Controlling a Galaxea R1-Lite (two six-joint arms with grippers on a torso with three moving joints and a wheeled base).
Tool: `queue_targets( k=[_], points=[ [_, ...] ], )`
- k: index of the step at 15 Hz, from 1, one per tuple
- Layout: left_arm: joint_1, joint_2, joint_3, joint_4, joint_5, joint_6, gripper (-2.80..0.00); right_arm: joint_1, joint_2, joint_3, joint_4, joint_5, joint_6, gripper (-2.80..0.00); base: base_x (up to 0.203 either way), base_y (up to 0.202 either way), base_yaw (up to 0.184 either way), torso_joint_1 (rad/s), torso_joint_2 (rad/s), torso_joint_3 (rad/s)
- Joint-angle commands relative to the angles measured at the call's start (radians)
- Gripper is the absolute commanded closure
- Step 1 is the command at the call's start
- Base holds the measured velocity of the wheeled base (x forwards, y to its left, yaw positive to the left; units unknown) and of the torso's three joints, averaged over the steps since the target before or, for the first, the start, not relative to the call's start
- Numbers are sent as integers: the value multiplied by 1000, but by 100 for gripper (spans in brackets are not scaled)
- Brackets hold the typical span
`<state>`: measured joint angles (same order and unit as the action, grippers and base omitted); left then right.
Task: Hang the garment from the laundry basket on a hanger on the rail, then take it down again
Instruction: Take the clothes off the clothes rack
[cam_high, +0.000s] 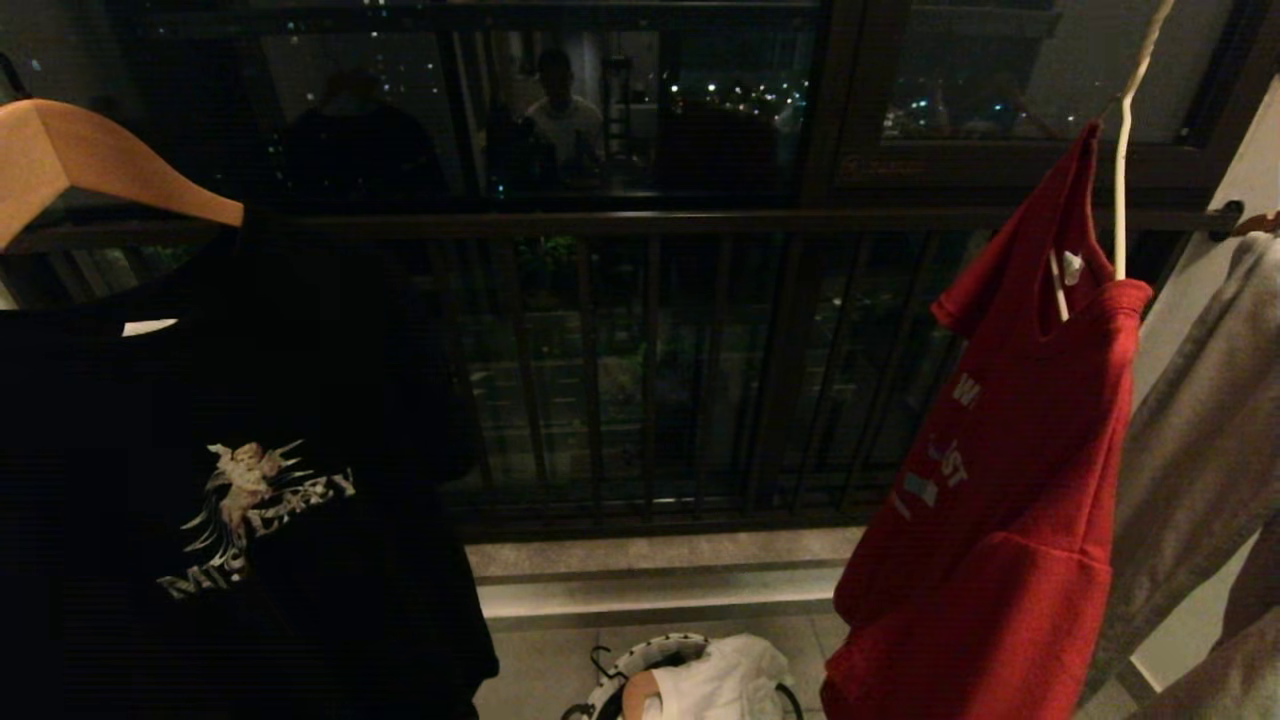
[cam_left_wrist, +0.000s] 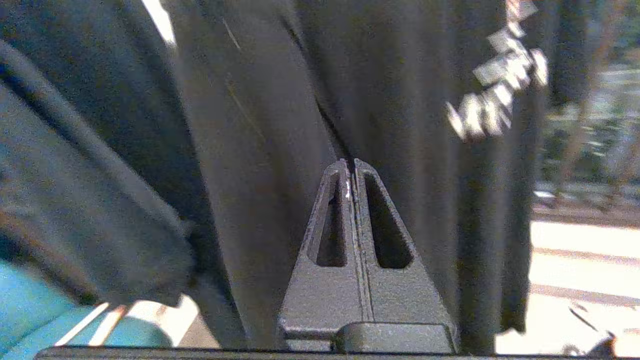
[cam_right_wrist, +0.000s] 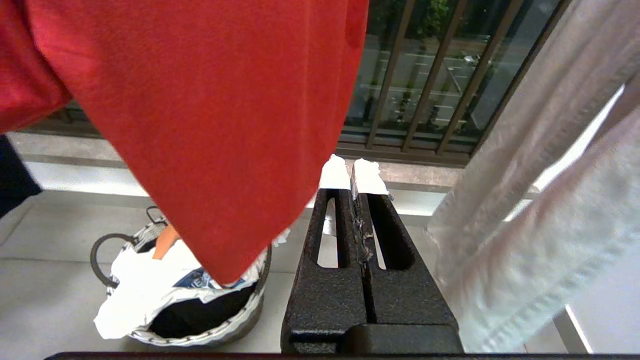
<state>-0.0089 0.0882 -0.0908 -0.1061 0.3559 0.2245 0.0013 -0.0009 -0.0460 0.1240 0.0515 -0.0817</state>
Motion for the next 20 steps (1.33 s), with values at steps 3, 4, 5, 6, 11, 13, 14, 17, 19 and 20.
queue_targets(
  k=[3, 4, 5, 6, 11, 13, 14, 17, 19, 20],
  points=[
    [3, -90, 67, 25, -163, -93, 0, 0, 2, 0, 0, 1, 8, 0, 0, 0, 0, 0, 0, 0],
    [3, -90, 70, 28, -236, -125, 0, 0, 2, 0, 0, 1, 10, 0, 0, 0, 0, 0, 0, 0],
    [3, -90, 75, 30, -298, -165, 0, 0, 2, 0, 0, 1, 11, 0, 0, 0, 0, 0, 0, 0],
    [3, -90, 80, 34, -333, -178, 0, 0, 1, 0, -1, -1, 13, 0, 0, 0, 0, 0, 0, 0],
    [3, -90, 86, 131, -365, -172, 0, 0, 1, 0, -1, -1, 11, 0, 0, 0, 0, 0, 0, 0],
    [3, -90, 87, 130, -364, -180, 0, 0, 1, 0, 0, -1, 11, 0, 0, 0, 0, 0, 0, 0],
    [3, -90, 88, 129, -362, -186, 0, 0, 2, 0, 0, -1, 11, 0, 0, 0, 0, 0, 0, 0],
    [3, -90, 86, 129, -362, -185, 0, 0, 1, 0, -1, -1, 11, 0, 0, 0, 0, 0, 0, 0],
    [3, -90, 86, 131, -362, -188, 0, 0, 2, 0, -1, -1, 12, 0, 0, 0, 0, 0, 0, 0],
    [3, -90, 87, 130, -363, -189, 0, 0, 1, 0, -1, -1, 11, 0, 0, 0, 0, 0, 0, 0]
  ],
)
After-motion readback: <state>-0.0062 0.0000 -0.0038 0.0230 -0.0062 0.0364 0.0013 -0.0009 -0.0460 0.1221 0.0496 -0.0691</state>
